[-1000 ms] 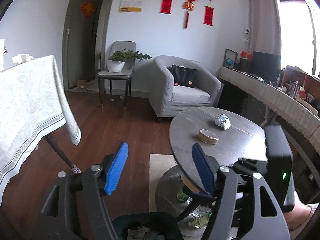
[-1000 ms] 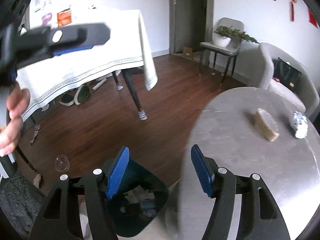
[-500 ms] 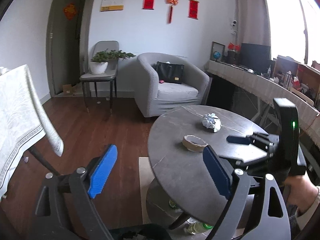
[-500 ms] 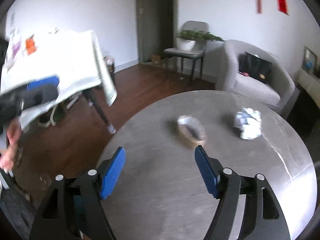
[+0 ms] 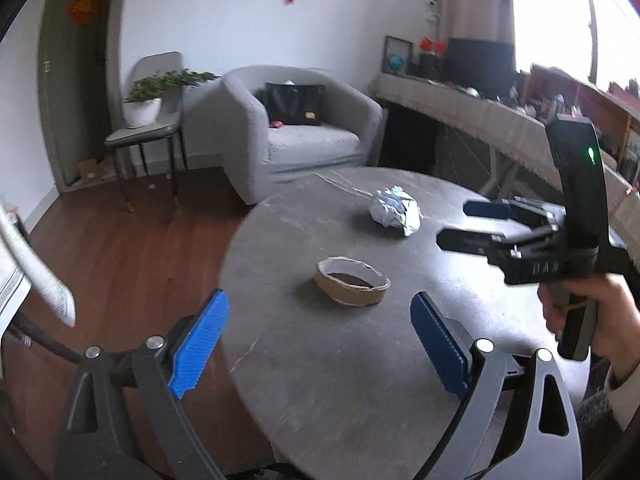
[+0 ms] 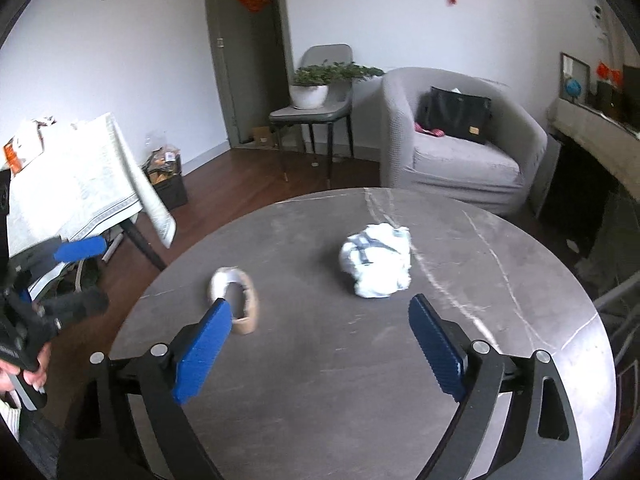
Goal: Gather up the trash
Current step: 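Move both tools back over the table toward the last tape roll and paper ball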
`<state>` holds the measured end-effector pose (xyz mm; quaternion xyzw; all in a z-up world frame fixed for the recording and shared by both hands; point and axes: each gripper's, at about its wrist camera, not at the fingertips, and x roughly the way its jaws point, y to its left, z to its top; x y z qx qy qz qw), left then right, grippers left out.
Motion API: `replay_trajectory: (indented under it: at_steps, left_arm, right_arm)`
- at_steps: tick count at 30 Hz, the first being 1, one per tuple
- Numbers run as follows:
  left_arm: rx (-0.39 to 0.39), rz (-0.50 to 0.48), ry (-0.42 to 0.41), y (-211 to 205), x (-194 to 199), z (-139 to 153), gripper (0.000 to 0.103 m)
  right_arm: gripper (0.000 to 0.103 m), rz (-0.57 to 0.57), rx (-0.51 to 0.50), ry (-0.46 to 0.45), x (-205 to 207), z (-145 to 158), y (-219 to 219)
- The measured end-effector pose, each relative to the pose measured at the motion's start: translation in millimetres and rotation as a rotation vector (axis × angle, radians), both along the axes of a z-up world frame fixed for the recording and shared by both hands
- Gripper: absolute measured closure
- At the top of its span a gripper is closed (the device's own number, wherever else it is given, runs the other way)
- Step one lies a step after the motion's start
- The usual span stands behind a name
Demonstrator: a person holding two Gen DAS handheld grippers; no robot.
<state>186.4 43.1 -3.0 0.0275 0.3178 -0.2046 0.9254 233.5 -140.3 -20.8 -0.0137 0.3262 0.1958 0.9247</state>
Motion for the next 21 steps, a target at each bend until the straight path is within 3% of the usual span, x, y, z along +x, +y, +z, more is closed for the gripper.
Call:
replay_trajectory:
  at_steps: [11, 16, 21]
  left_arm:
    - [0.108, -0.077, 0.056, -35, 28, -27, 0.009]
    - [0.116, -0.096, 0.072, -41, 40, -29, 0.010]
    - [0.144, -0.118, 0.091, -45, 53, -33, 0.018]
  right_arm:
    - [0.011, -0.052, 0.094, 0.087, 40, -7, -20]
    - [0.011, -0.034, 0.081, 0.132, 54, -12, -16]
    - [0.011, -0.032, 0.066, 0.131, 64, -10, -11]
